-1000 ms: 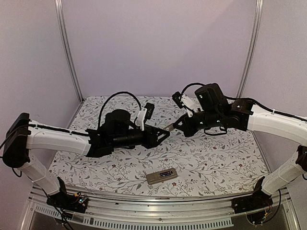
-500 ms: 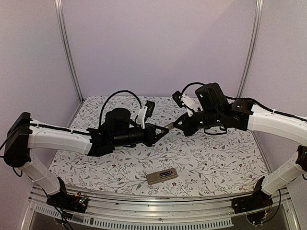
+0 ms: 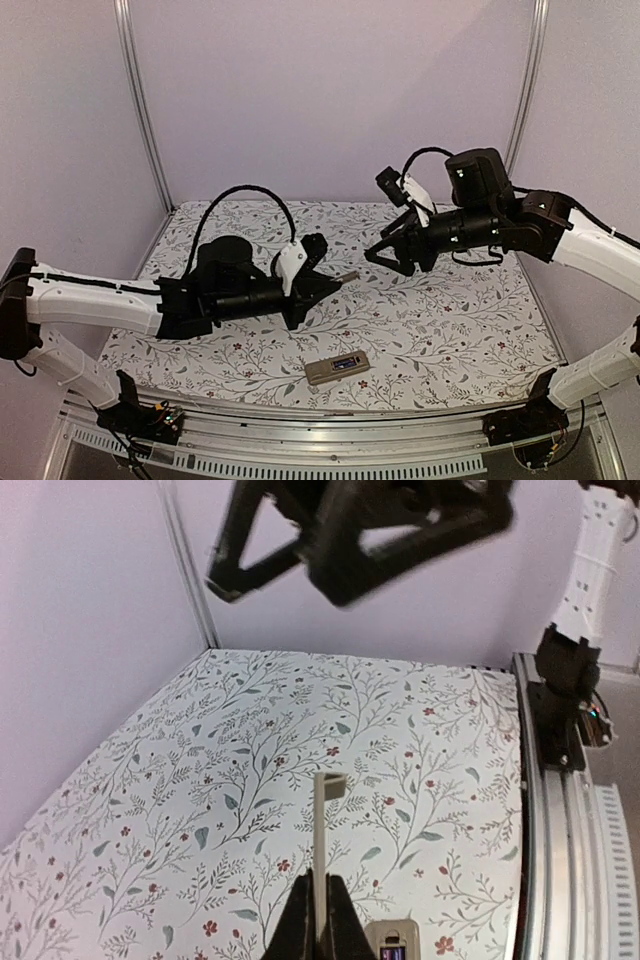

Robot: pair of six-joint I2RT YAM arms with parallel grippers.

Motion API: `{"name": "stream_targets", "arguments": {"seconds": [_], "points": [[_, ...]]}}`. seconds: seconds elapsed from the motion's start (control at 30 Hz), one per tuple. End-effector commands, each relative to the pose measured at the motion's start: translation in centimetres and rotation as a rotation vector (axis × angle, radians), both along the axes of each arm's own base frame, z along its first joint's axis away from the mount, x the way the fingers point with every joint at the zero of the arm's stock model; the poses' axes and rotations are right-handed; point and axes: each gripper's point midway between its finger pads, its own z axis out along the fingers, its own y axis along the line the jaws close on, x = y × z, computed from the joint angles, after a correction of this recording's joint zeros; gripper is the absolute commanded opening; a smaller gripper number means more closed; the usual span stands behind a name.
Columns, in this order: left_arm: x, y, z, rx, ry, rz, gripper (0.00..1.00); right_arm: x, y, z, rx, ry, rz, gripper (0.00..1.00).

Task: Load the batteries into the remote control
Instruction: Pass from the left arm to the right

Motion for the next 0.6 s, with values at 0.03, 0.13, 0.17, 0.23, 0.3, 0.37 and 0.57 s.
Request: {"name": "stream_targets", "arguments": {"seconds": [0.03,0.13,0.17,0.23,0.3,0.37,0.57], "points": [[-4.4,2.2,0.3,0.262,-0.615,-0.151,0.0,-5.1,-0.9,4.5,0.105,-0.008,0.281,0.72],[-5.2,2.8,2.3,0.305,-0.797,-0.154,0.0,-6.4,-0.4,4.1,0.109,0.019,0.374,0.73],[-5.4,2.9,2.6,0.332,-0.853,-0.152,0.0,-6.5,0.0,3.6,0.104,0.05,0.39,0.73],[-6.0,2.7,2.8,0.392,-0.951,-0.153,0.0,-6.9,0.8,3.2,0.103,0.111,0.433,0.73],[-6.3,2.6,2.7,0.456,-1.036,-0.155,0.0,-7.2,2.1,2.6,0.101,0.167,0.475,0.73],[-6.6,2.4,2.5,0.514,-1.114,-0.161,0.0,-7.7,3.5,1.6,0.064,0.185,0.509,0.74],[-6.7,2.2,2.3,0.61,-1.244,-0.144,0.0,-8.7,4.9,-0.4,-0.023,0.2,0.566,0.75]]}}
